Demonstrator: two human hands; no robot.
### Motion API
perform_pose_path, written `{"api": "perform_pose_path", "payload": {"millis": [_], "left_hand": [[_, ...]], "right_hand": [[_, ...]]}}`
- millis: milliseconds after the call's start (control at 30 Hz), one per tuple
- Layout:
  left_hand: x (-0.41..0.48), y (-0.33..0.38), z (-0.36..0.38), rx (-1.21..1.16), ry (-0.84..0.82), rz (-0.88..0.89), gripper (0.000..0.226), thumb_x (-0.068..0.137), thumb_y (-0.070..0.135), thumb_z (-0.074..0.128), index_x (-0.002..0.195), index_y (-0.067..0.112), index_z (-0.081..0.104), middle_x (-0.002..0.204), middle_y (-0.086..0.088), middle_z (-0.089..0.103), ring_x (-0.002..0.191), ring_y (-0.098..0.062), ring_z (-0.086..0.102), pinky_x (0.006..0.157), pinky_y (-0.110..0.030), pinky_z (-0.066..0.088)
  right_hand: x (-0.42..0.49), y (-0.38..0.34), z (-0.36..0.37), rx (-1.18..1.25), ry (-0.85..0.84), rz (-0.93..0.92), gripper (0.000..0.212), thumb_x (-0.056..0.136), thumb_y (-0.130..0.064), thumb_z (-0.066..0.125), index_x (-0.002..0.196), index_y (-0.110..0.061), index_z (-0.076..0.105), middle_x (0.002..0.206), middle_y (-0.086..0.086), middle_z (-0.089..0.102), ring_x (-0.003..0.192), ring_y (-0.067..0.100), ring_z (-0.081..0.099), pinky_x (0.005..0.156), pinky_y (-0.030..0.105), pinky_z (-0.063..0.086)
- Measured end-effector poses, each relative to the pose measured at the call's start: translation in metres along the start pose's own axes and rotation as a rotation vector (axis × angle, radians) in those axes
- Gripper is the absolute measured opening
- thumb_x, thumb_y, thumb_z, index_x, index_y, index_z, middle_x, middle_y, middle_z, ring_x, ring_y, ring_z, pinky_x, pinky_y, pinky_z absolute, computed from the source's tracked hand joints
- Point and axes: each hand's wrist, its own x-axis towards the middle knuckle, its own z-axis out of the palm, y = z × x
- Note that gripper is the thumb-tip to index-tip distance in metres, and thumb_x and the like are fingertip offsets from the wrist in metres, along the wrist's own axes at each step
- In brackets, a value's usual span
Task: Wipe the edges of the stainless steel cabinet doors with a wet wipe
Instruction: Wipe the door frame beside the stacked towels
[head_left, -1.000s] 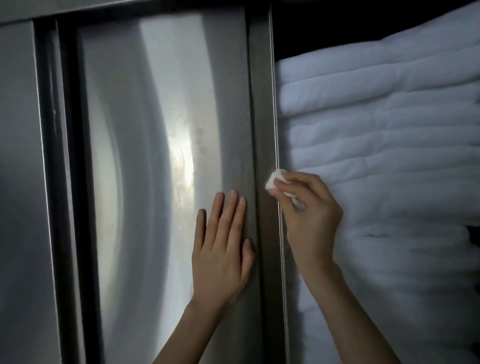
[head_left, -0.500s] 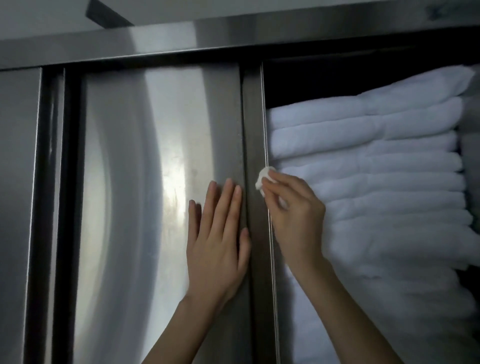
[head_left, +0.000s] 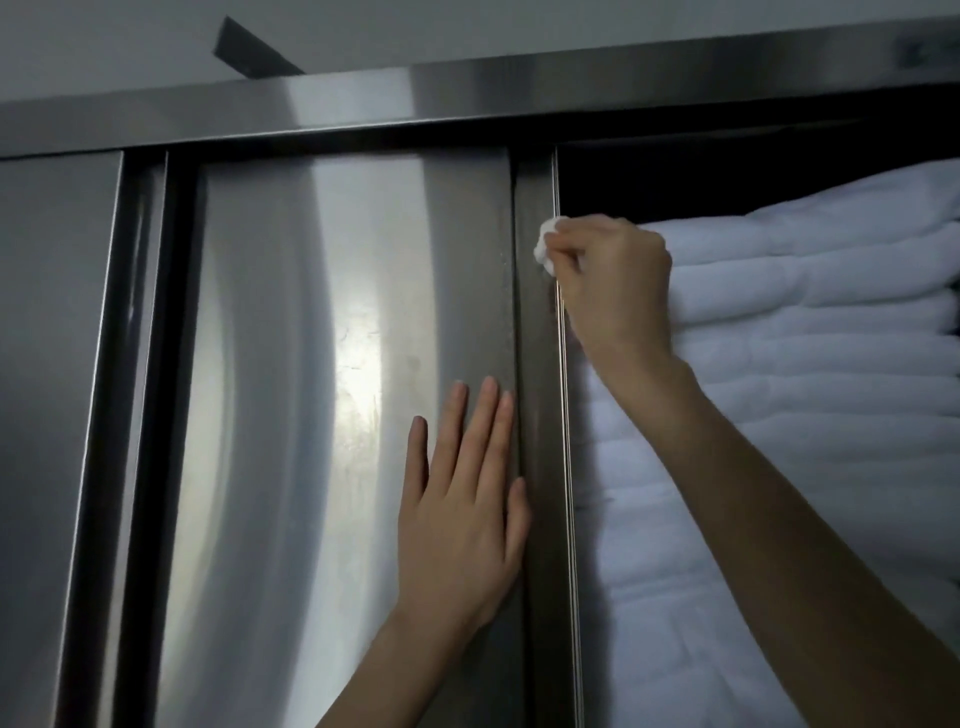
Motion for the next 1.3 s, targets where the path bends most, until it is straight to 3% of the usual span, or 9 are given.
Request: {"api": "perform_pose_path", "payload": {"millis": [167,333,467,533,733,967,1233,1300], "left_hand": [[0.000,0.000,0.000,-0.030,0.000,0.006,0.058,0.095,0.026,0.034,0.150,0.010,0.032,0.160,-0.003,0.025,0.149,-0.022,0.017,0.118,-0.048,0.019],[-0.013,-0.006,-0.001,-0.072,0.010,0.060,0.054,0.098,0.023,0.032,0.149,0.004,0.033,0.159,-0.008,0.026,0.149,-0.021,0.018,0.121,-0.041,0.014],[-0.067,-0.016,-0.001,-0.083,-0.029,0.065,0.054,0.100,0.025,0.030,0.150,0.003,0.031,0.160,-0.010,0.022,0.149,-0.025,0.017,0.122,-0.043,0.012],[-0.101,-0.019,-0.004,-0.104,-0.064,0.067,0.055,0.102,0.028,0.028,0.151,0.004,0.028,0.161,-0.011,0.019,0.149,-0.027,0.016,0.122,-0.043,0.011],[-0.138,-0.018,-0.006,-0.051,-0.139,0.136,0.062,0.103,0.037,0.028,0.153,0.002,0.018,0.161,-0.017,0.014,0.149,-0.031,0.012,0.122,-0.046,0.007],[-0.139,-0.011,0.005,0.021,-0.122,0.144,0.065,0.103,0.039,0.023,0.152,-0.002,0.015,0.160,-0.021,0.011,0.150,-0.033,0.007,0.122,-0.048,0.005],[-0.130,0.027,0.008,-0.067,-0.110,0.142,0.065,0.103,0.040,0.026,0.152,-0.002,0.014,0.158,-0.020,0.008,0.149,-0.030,0.001,0.122,-0.046,0.002],[-0.129,0.040,0.012,-0.096,-0.106,0.145,0.066,0.103,0.040,0.028,0.152,-0.001,0.012,0.159,-0.020,0.009,0.149,-0.029,0.001,0.122,-0.046,0.003]], "right_hand": [[0.056,0.006,0.008,-0.014,-0.034,0.066,0.024,0.088,-0.004,0.051,0.083,-0.007,0.074,0.097,0.003,0.072,0.093,0.016,0.066,0.077,0.016,0.043],[0.000,0.002,0.008,-0.029,0.066,0.038,0.016,0.083,0.001,0.059,0.084,-0.003,0.074,0.094,0.010,0.073,0.089,0.026,0.065,0.079,0.026,0.043],[-0.107,-0.009,-0.005,0.054,0.125,0.014,0.010,0.075,0.006,0.071,0.083,0.001,0.074,0.094,0.014,0.073,0.085,0.025,0.068,0.086,0.016,0.042],[-0.161,-0.016,-0.016,0.064,0.069,0.056,0.013,0.076,0.007,0.072,0.087,0.000,0.074,0.096,0.012,0.072,0.086,0.024,0.067,0.090,0.014,0.042],[-0.285,-0.041,-0.055,0.037,-0.152,0.120,0.018,0.074,0.009,0.074,0.091,0.004,0.074,0.098,0.014,0.070,0.088,0.025,0.067,0.089,0.025,0.051],[-0.302,-0.049,-0.080,-0.022,-0.209,0.138,0.014,0.080,-0.004,0.072,0.094,-0.001,0.074,0.102,0.008,0.070,0.090,0.017,0.067,0.084,0.025,0.053],[-0.310,-0.049,-0.121,-0.137,-0.254,0.213,0.023,0.081,-0.006,0.070,0.102,0.000,0.069,0.104,0.012,0.068,0.099,0.011,0.060,0.094,0.015,0.046],[-0.314,-0.045,-0.133,-0.152,-0.269,0.228,0.020,0.085,-0.009,0.066,0.102,0.000,0.069,0.104,0.013,0.067,0.098,0.012,0.062,0.092,0.017,0.049]]}}
